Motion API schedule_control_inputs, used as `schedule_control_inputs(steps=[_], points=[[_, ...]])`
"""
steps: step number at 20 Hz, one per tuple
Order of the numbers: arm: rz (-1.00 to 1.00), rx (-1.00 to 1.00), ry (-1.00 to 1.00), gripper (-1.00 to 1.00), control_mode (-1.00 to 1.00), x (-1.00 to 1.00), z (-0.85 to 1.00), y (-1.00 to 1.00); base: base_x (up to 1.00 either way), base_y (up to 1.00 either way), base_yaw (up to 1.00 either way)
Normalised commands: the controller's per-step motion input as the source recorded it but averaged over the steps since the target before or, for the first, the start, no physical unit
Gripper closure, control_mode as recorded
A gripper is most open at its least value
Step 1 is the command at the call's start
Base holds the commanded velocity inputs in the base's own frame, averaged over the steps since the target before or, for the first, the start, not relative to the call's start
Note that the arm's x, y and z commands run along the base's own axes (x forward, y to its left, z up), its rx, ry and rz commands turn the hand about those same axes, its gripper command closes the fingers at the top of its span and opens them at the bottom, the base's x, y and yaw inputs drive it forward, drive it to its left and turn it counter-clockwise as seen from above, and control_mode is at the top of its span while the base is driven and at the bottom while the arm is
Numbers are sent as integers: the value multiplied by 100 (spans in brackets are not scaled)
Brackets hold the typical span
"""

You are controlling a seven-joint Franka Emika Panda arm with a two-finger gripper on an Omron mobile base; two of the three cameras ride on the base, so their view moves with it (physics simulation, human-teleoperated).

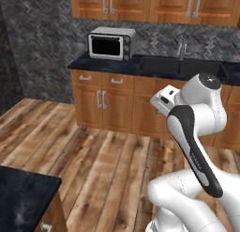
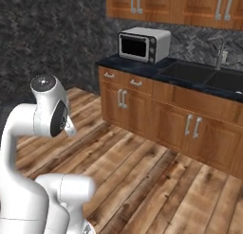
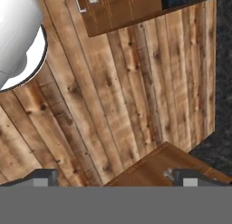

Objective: Open the cabinet directly in front. Then move the beer and the mug to the dining counter with the candle on it.

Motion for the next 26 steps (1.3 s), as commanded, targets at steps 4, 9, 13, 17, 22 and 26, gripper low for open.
schedule_control_inputs(steps=[4, 9, 13, 17, 22, 26], points=[[0, 0, 0, -100, 100, 0, 0, 0, 24, -53, -29], [0, 0, 0, -100, 100, 0, 0, 0, 23, -58, -28], [0, 0, 0, -100, 100, 0, 0, 0, 31, -57, -25], [0, 0, 0, -100, 100, 0, 0, 0, 38, -58, -21], [0, 0, 0, -100, 100, 0, 0, 0, 41, -59, -20], [0, 0, 0, -100, 100, 0, 0, 0, 52, -46, -21]])
